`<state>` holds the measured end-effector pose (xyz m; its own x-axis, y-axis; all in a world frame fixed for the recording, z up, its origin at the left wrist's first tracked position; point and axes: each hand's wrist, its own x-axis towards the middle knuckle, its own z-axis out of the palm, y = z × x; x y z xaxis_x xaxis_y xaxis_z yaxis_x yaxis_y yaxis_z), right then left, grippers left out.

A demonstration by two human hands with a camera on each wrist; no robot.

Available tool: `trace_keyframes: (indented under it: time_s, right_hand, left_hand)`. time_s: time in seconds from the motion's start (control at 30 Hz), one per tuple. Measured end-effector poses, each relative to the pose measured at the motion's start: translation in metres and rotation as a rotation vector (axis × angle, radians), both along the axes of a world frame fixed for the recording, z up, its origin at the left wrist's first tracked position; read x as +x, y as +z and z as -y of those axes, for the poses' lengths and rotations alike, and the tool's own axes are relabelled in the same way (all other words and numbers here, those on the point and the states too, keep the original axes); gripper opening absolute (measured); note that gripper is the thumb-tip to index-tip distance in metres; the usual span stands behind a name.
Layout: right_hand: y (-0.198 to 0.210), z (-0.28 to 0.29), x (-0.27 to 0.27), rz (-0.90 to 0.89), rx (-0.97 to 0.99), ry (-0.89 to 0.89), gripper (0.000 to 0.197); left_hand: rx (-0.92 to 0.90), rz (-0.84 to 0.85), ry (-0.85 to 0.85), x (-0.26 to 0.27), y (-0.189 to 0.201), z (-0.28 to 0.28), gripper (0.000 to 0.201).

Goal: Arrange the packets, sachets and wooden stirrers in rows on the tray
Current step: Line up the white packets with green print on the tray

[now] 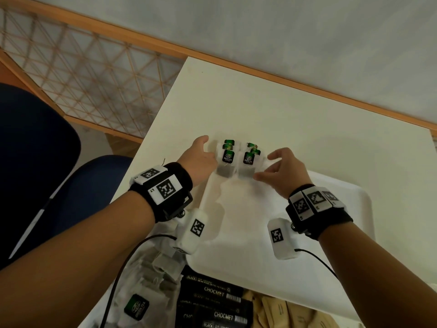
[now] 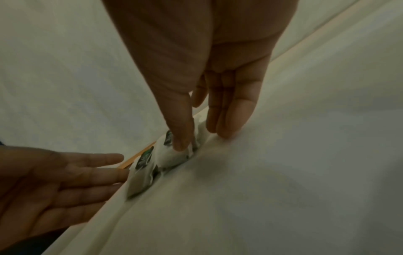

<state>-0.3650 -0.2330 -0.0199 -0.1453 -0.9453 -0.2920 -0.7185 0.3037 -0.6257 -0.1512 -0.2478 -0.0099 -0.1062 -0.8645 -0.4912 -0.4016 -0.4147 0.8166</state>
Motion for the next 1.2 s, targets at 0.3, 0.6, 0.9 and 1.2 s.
trace_keyframes:
  time_s: [0.3, 0.6, 0.9, 1.2]
  right_hand:
    - [-0.012, 0.000, 0.014, 0.080, -0.034, -0.054, 0.038]
    - [0.004, -0.023, 0.016, 0.019, -0.054, 0.017, 0.018]
    - [0.027, -0.124, 0.089, -0.049, 0.031, 0.569, 0.013]
    - [0.018, -0.162, 0.144, -0.213, 0.065, 0.773, 0.045]
  left_hand:
    - [0.016, -0.006, -0.089, -0.010, 0.002, 0.001, 0.072]
    - [-0.054, 0.025, -0.126, 0.012, 0.001, -0.020, 0.056]
    - [-0.153, 0.204, -0.207, 0.095, 0.015, -0.113, 0.025]
    - [-0.165, 0.399, -0.302, 0.136, 0.010, -0.206, 0.049]
